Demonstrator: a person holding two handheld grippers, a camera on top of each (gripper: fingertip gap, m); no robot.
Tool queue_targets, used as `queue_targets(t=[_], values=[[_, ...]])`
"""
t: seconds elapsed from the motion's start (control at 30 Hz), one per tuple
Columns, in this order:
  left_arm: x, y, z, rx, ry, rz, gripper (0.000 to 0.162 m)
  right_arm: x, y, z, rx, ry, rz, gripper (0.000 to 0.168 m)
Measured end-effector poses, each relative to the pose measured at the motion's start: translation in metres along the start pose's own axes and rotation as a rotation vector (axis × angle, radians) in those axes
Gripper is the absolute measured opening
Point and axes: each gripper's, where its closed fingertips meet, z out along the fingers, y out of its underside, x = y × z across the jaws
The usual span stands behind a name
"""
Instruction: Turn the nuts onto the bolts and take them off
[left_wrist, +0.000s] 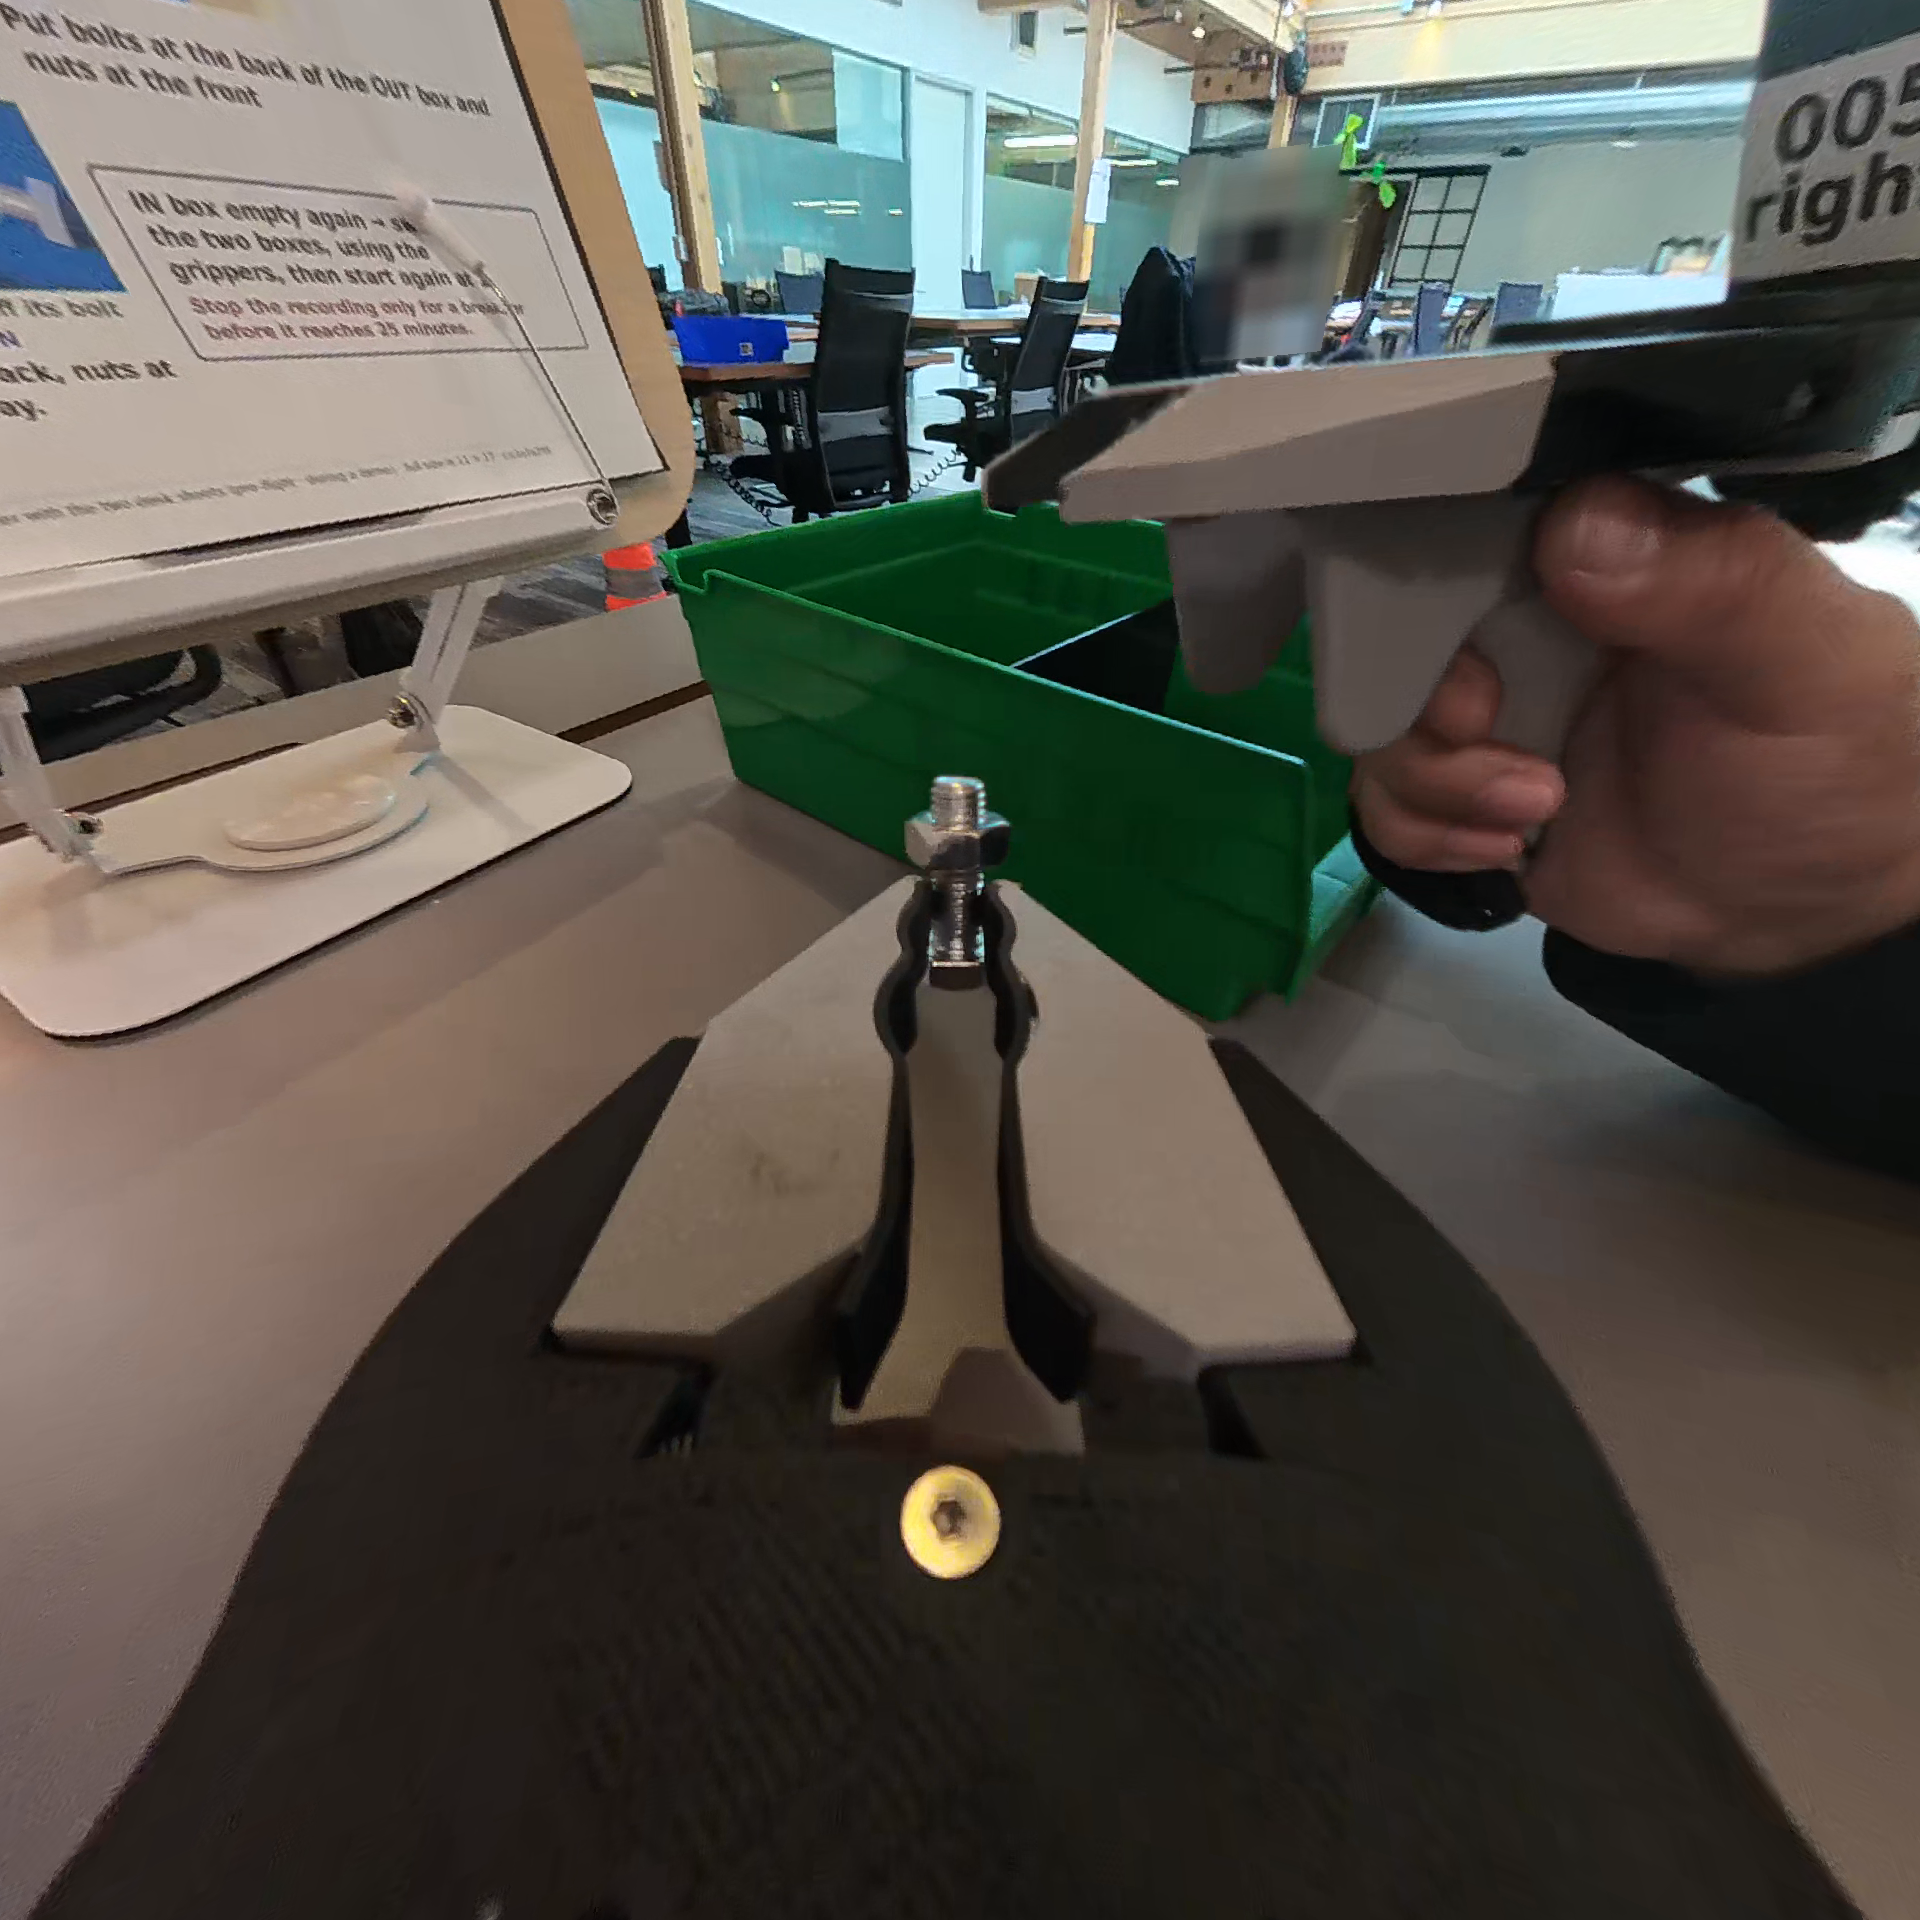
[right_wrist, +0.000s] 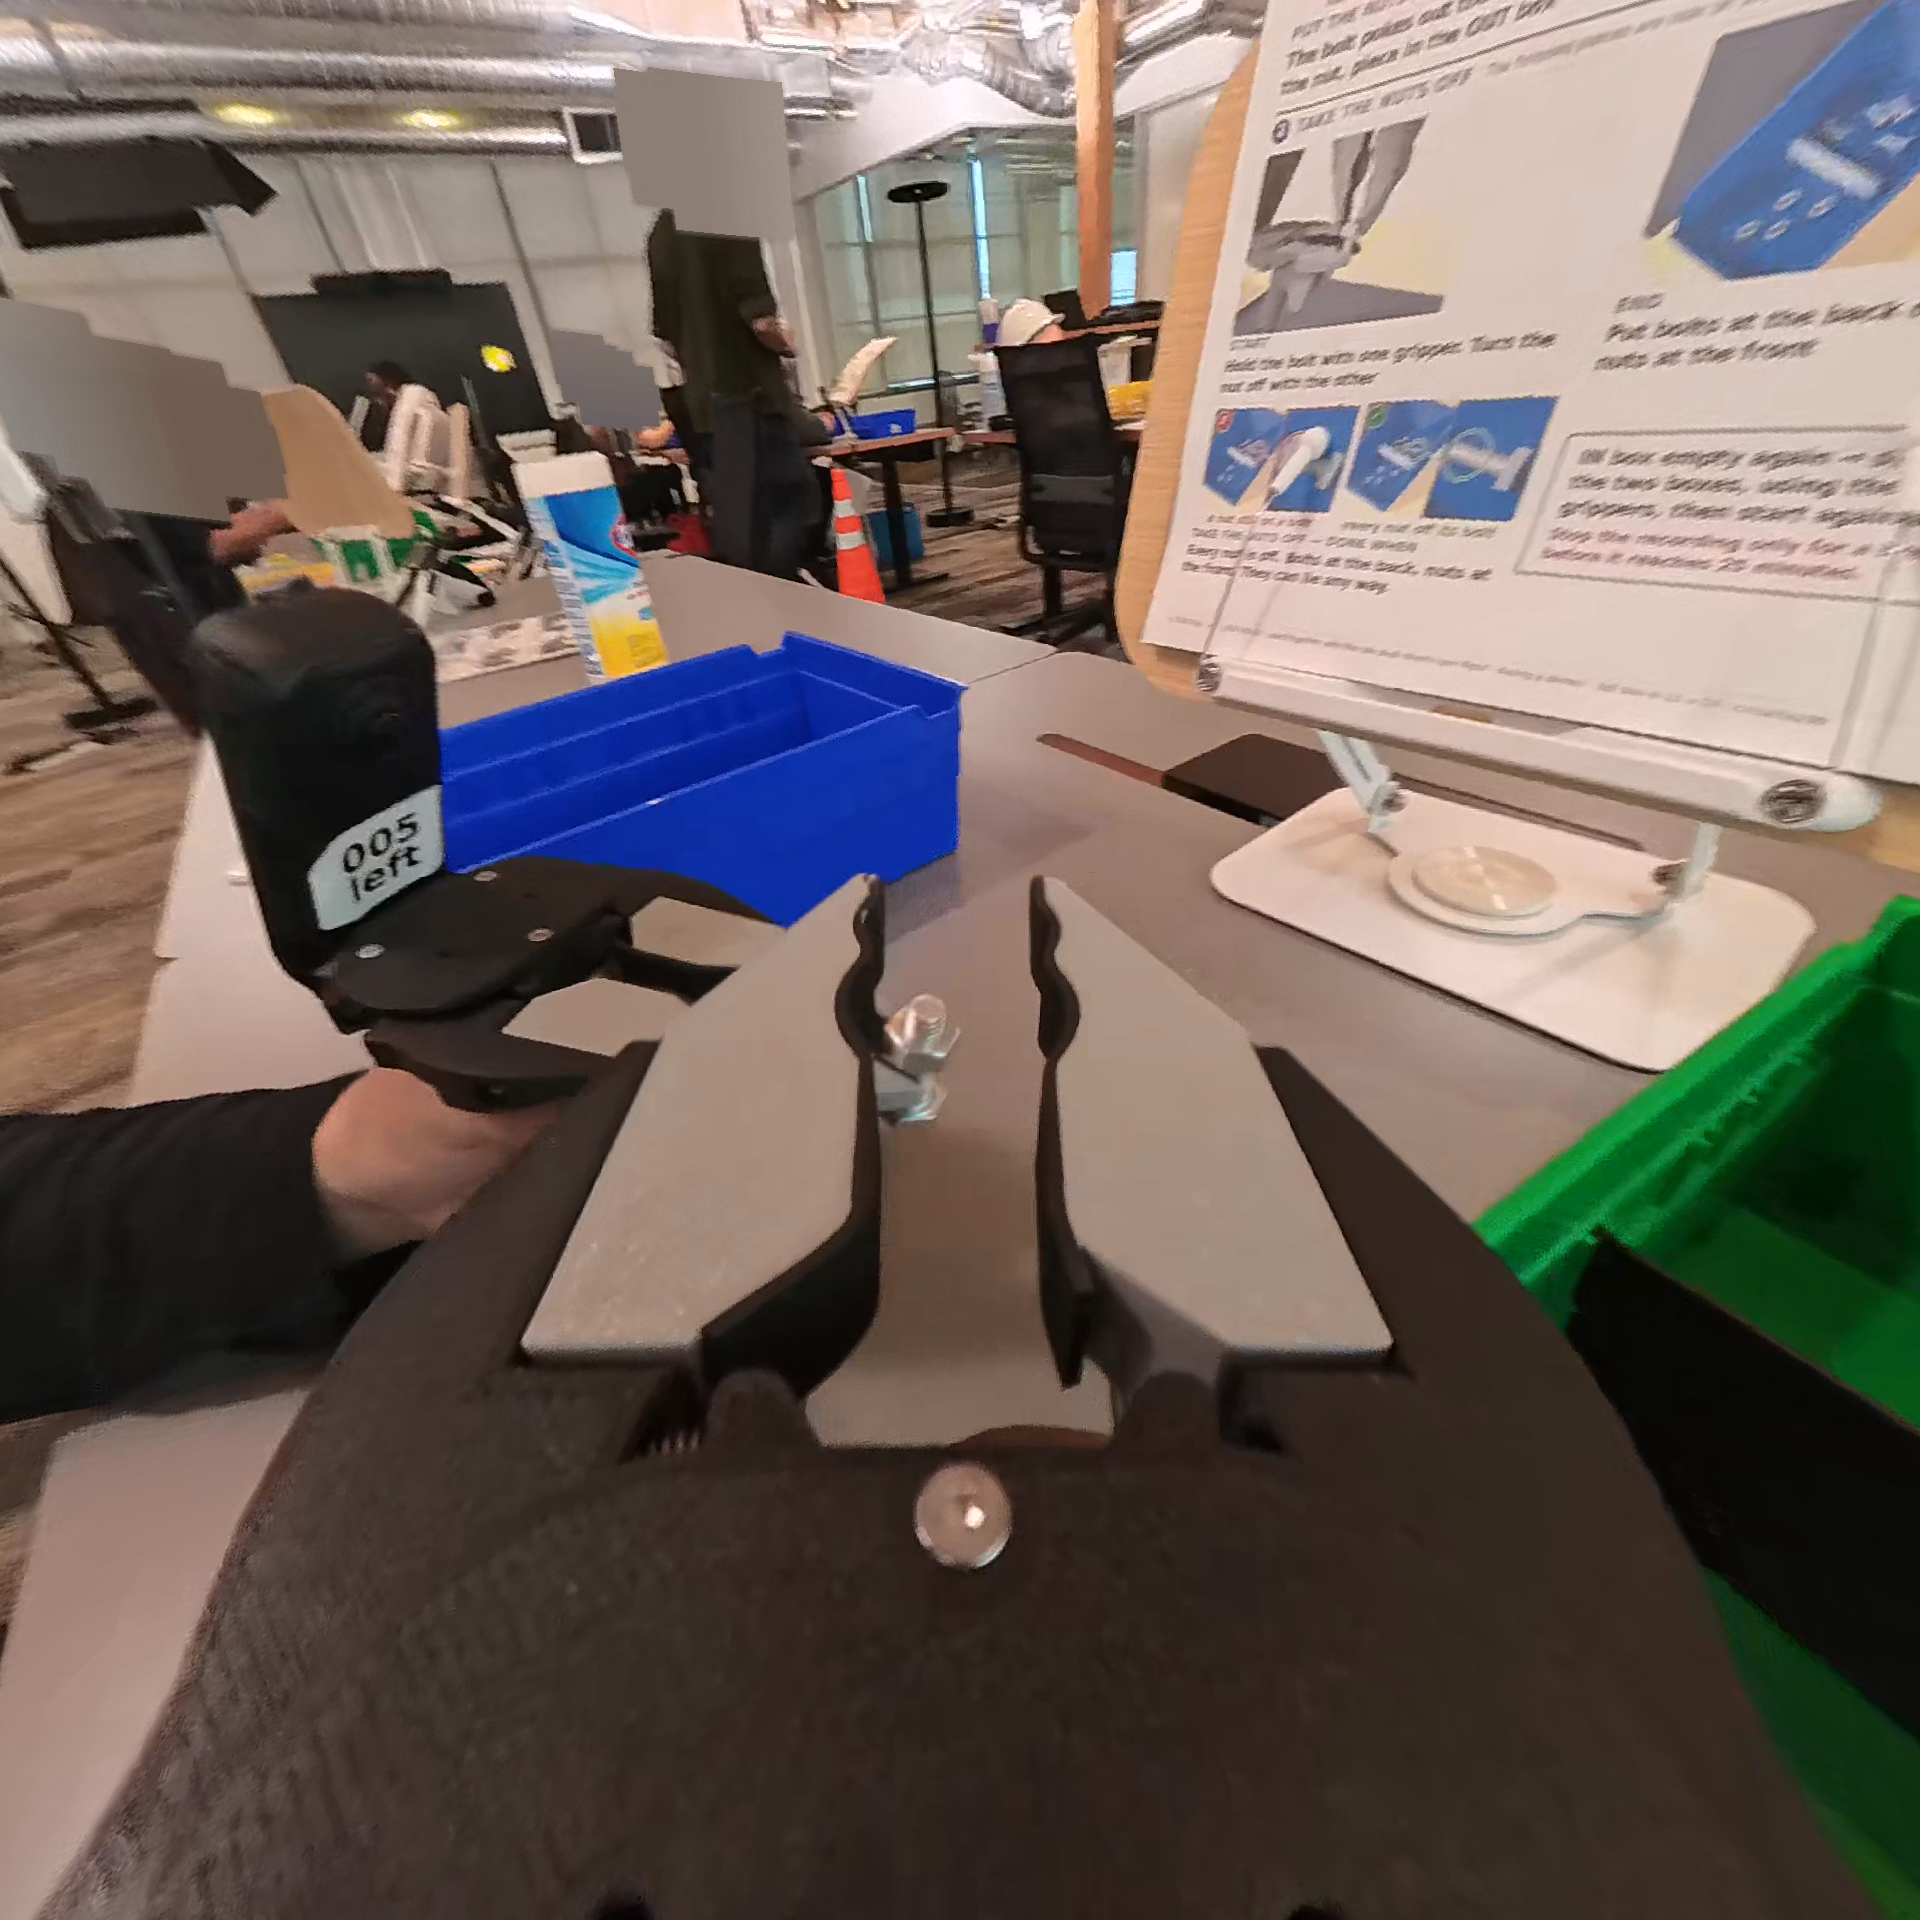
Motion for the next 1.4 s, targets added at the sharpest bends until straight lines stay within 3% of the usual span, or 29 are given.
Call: queue_targets(t=[0.2,0.4,0.53,0.67,1.17,1.4], values=[[-0.005,-0.006,-0.003,0.029,-0.036,0.013,0.006,-0.008,0.015,0.008,-0.070,-0.072,0.051,0.031],[0.006,-0.014,-0.005,0.071,-0.009,0.056,0.006,-0.014,0.027,0.014,-0.146,-0.033,-0.045,0.033],[0.012,-0.019,-0.006,0.089,0.018,0.055,0.006,-0.020,0.033,0.018,-0.181,-0.030,-0.090,0.016],[0.010,-0.015,-0.004,0.082,0.017,0.043,0.006,-0.017,0.037,0.019,-0.196,-0.009,-0.079,0.015],[0.013,-0.010,-0.003,0.048,0.069,-0.028,0.006,-0.023,0.036,0.019,-0.169,-0.123,0.048,0.015],[0.012,-0.017,-0.008,0.104,0.151,-0.190,0.006,-0.016,-0.005,-0.001,0.031,-0.118,0.098,0.020]])
